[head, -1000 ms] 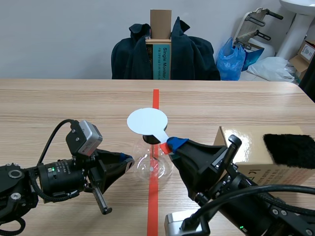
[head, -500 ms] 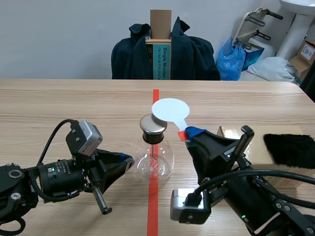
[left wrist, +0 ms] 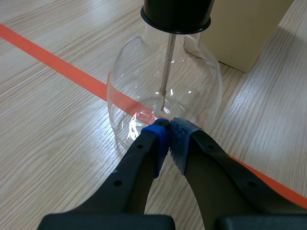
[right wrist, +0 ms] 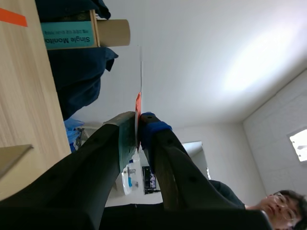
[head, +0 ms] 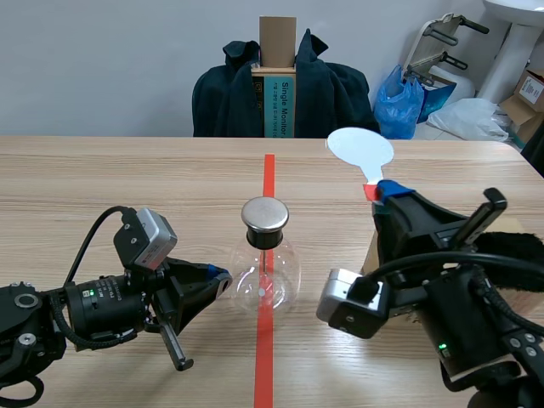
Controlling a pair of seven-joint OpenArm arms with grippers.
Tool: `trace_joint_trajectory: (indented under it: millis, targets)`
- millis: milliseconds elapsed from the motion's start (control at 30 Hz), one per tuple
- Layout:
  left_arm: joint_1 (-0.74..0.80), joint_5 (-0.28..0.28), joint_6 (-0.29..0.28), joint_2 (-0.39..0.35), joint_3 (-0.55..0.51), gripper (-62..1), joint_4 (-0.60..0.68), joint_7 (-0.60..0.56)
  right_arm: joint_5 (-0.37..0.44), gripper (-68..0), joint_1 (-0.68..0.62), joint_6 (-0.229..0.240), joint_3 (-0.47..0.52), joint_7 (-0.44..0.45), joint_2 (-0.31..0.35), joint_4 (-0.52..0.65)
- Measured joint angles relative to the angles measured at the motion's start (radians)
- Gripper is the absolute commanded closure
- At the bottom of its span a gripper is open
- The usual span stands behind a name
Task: Do the electroscope experiment.
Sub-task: 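Move the plate toward and away from the electroscope, then put the plate down on the right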
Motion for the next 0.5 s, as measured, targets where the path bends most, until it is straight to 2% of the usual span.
trace_joint_trajectory:
  millis: [267, 500]
  targets:
    - [0.000, 0.001, 0.000, 0.000, 0.000, -1.9, 0.000, 0.000, 0.010, -0.8, -0.182, 0.000, 0.092, -0.002, 0.000, 0.188]
    - [0.000, 0.001, 0.000, 0.000, 0.000, -1.9, 0.000, 0.000, 0.010, -0.8, -0.359, 0.001, 0.169, -0.002, 0.000, 0.199]
